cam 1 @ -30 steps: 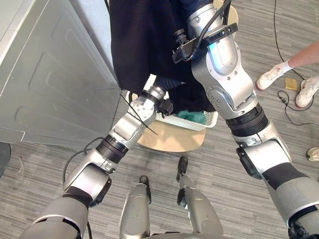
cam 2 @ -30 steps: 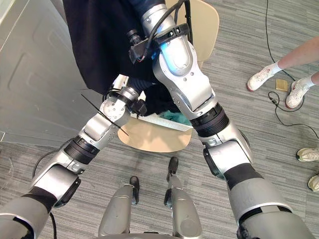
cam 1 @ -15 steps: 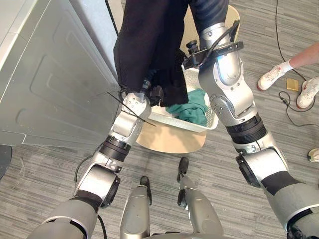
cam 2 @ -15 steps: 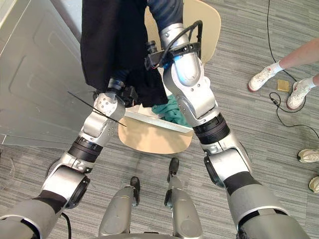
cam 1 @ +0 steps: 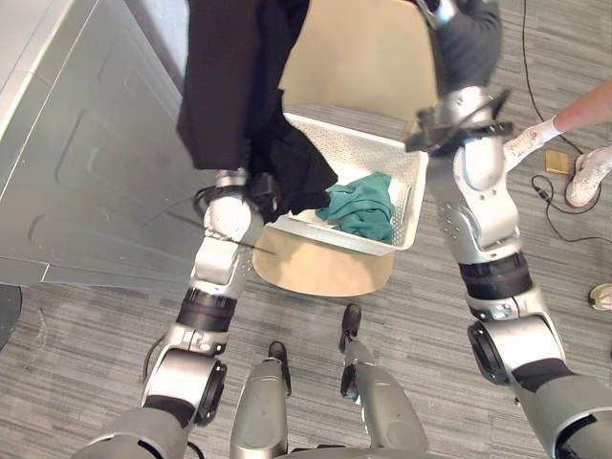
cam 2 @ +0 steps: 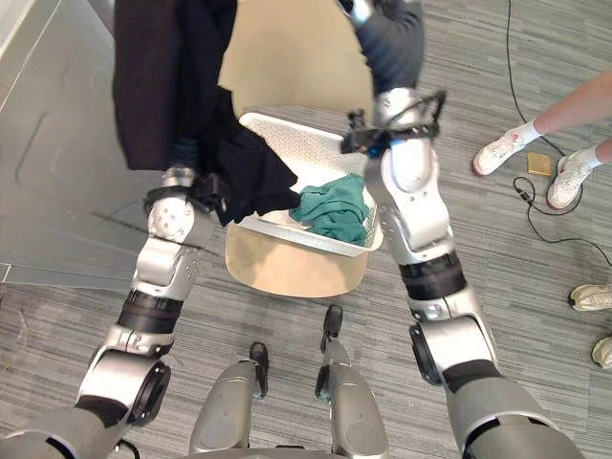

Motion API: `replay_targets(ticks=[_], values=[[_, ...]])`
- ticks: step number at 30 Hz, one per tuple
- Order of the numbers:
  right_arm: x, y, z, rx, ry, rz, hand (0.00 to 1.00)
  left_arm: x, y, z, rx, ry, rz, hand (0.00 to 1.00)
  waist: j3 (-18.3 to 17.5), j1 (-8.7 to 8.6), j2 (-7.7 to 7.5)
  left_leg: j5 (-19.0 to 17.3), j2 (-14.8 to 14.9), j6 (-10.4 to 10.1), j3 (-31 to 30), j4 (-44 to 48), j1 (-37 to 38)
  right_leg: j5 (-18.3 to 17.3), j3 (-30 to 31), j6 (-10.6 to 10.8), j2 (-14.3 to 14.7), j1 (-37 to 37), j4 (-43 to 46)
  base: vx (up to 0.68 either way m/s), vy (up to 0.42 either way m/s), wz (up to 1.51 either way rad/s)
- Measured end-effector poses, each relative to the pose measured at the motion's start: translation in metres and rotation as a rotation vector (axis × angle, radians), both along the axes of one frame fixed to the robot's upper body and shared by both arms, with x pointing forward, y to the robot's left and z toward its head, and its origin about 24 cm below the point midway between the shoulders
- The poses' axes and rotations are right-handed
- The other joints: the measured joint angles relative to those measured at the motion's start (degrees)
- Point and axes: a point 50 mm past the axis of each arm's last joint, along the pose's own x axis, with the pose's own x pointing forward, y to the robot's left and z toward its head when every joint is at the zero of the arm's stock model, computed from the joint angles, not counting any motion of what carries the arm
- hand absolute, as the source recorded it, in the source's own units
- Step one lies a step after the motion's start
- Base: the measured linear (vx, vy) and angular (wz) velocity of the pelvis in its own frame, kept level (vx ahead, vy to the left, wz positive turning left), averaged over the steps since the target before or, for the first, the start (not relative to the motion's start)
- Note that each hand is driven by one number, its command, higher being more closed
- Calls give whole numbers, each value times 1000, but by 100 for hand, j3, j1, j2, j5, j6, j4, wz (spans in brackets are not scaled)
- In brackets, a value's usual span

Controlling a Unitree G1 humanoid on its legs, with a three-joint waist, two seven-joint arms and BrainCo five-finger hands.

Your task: Pick up the laundry basket with both hands and put the clothes into the washing machine.

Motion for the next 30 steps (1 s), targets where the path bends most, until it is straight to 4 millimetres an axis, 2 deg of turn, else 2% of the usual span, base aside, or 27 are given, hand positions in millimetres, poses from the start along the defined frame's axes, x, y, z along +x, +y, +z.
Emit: replay_targets(ticks=[4,6,8,9,10,15,17,19,20,22,23,24,25,26,27,28,29,30], values=[[-8,-31,-34,0,87,-107,0,-21,20,-6,-41,-28,52,100,-95,-2,62,0,-8,0,-1,-116,187,-26,-19,18,7,193,-97,19,89,2],[-14,-45,-56,-22,150,-170,0,-33,32,-14,-59,-30,80,100,-223,-1,180,2,-8,-2,-25,-223,330,-74,-42,40,11,297,-107,40,79,7],[-25,-66,-89,-15,255,-268,0,-50,49,-32,-118,3,137,100,-467,-2,394,2,-5,-3,-108,-402,616,-165,-128,27,24,539,-112,78,92,14],[-28,-70,-95,-12,277,-293,0,-56,54,-36,-130,6,156,100,-530,-3,427,5,-5,-9,-113,-468,694,-196,-132,42,29,594,-113,92,96,9],[-37,-80,-110,-8,320,-349,0,-71,67,-42,-150,9,209,100,-665,-2,489,5,9,-9,-124,-574,836,-249,-143,40,48,706,-117,66,71,4],[-55,-112,-133,-30,411,-543,0,-101,94,-45,-141,-19,315,100,-852,12,424,171,-25,-70,-346,-829,937,-343,-396,1,19,882,-125,14,36,30],[-69,-137,-139,-39,442,-703,0,-109,96,-48,-177,-24,338,100,-883,14,390,397,-67,-66,-497,-989,856,-397,-706,-24,-74,869,-120,-25,13,73],[-81,-152,-147,-51,486,-800,0,-116,100,-55,-200,-5,366,100,-903,-4,379,586,-56,-31,-398,-951,781,-460,-892,-77,-137,844,-32,-20,20,64],[-92,-163,-156,-58,531,-881,0,-124,102,-63,-202,24,384,100,-957,-13,313,765,-72,-27,-310,-1084,769,-524,-996,-127,-231,790,63,-22,33,59],[-112,-178,-170,-67,610,-997,0,-141,107,-72,-205,59,429,100,-1016,-42,274,396,193,173,103,-287,739,-583,-1151,-212,-272,781,180,-26,33,37],[-125,-187,-180,-98,674,-1078,0,-151,106,-80,-206,93,437,100,-1030,-80,277,235,479,239,286,416,838,-618,-1198,-252,-289,795,306,-42,53,26],[-138,-195,-194,-146,756,-1142,0,-161,106,-90,-209,136,439,100,-1066,-173,294,200,675,166,301,666,1044,-642,-1272,-233,-334,775,388,-57,78,31],[-146,-200,-203,-168,809,-1174,0,-164,104,-94,-210,158,435,100,-1110,-208,323,210,748,145,291,663,1164,-677,-1325,-229,-352,741,427,-100,161,39],[-160,-207,-219,-191,907,-1222,0,-168,104,-99,-203,187,422,100,-1201,-307,401,216,847,136,238,561,1311,-702,-1414,-188,-370,651,508,-109,177,41],[-172,-213,-236,-210,1015,-1257,0,-173,104,-103,-209,207,413,100,-1295,-379,492,180,888,21,189,240,1437,-704,-1517,-145,-411,506,639,-154,280,57],[-187,-215,-261,-204,1159,-1282,0,-174,101,-107,-220,222,393,100,-1372,-466,594,-87,860,-380,300,-454,1639,-659,-1631,-78,-500,312,818,-181,344,62],[-205,-209,-291,-176,1323,-1271,0,-172,97,-108,-241,227,356,100,-1382,-485,609,-285,790,-645,507,-924,1785,-556,-1733,23,-649,146,1031,-248,420,54],[-212,-202,-306,-161,1406,-1243,0,-170,94,-110,-256,233,332,100,-1359,-476,528,-323,686,-632,519,-1036,1823,-523,-1744,47,-758,88,1151,-319,377,34]])
